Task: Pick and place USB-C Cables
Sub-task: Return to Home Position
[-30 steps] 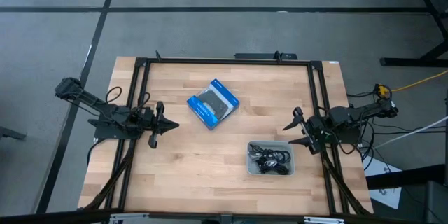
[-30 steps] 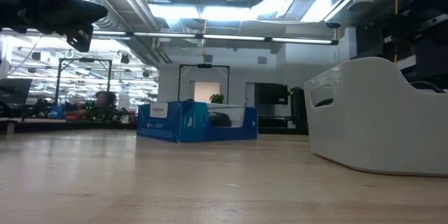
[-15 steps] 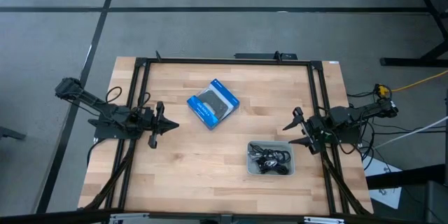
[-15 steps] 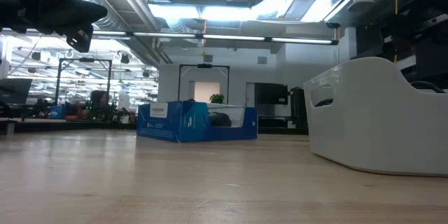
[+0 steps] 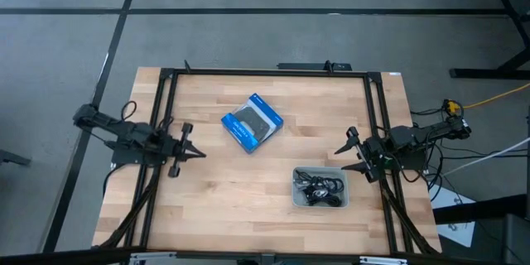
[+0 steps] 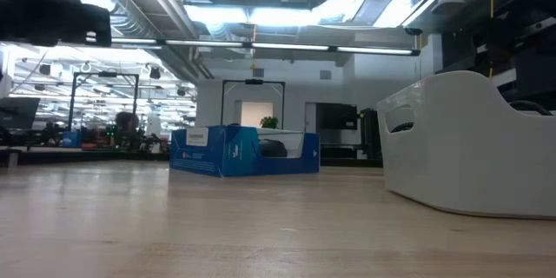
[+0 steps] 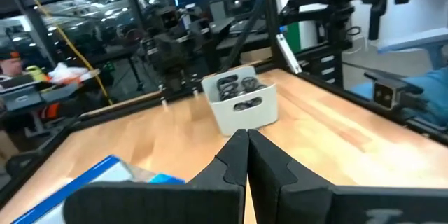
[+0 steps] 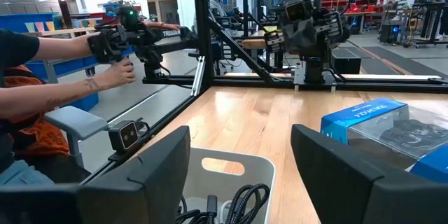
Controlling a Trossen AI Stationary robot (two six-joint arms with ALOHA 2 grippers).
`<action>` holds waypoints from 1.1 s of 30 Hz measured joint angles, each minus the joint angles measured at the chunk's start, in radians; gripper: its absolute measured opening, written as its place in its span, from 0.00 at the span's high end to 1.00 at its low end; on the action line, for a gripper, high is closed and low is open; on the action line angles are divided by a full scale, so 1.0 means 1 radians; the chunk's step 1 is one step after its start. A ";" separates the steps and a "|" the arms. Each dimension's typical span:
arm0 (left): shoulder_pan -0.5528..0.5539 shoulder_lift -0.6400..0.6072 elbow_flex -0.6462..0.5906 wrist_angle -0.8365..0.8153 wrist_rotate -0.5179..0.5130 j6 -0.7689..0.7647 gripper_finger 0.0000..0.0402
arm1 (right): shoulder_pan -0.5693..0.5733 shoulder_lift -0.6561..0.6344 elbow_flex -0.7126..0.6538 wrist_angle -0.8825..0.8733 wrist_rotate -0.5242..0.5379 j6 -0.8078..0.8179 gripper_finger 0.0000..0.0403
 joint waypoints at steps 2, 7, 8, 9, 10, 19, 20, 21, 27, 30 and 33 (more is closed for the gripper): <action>0.036 -0.024 0.001 -0.023 0.031 0.000 1.00 | 0.000 0.000 0.000 0.000 0.000 0.000 0.37; 0.102 -0.022 0.000 -0.043 0.118 0.006 1.00 | 0.000 0.001 0.000 0.000 0.000 0.000 0.37; 0.112 -0.022 0.000 -0.044 0.126 0.006 1.00 | 0.000 0.001 0.000 0.000 0.000 0.000 0.37; 0.119 -0.022 0.000 -0.044 0.129 0.006 1.00 | 0.000 0.001 0.000 0.000 0.000 0.000 0.37; 0.125 -0.022 0.000 -0.044 0.129 0.006 1.00 | 0.000 0.001 0.000 0.000 0.000 0.000 0.37; 0.135 -0.013 0.000 -0.042 0.106 0.006 1.00 | 0.000 0.001 0.000 0.000 0.000 0.000 0.37; 0.135 -0.013 0.000 -0.041 0.105 0.006 1.00 | 0.000 0.001 0.000 0.000 0.000 0.000 0.37; 0.135 -0.013 0.000 -0.042 0.105 0.006 1.00 | 0.000 0.001 0.000 0.000 0.000 0.000 0.37; 0.135 -0.013 0.000 -0.041 0.102 0.006 1.00 | 0.000 0.001 0.000 0.000 0.000 0.000 0.37; 0.135 -0.013 0.000 -0.041 0.102 0.006 1.00 | 0.000 0.001 0.000 0.000 0.000 0.000 0.37; 0.135 -0.013 0.000 -0.041 0.102 0.006 1.00 | 0.000 0.001 0.000 0.000 0.000 0.000 0.37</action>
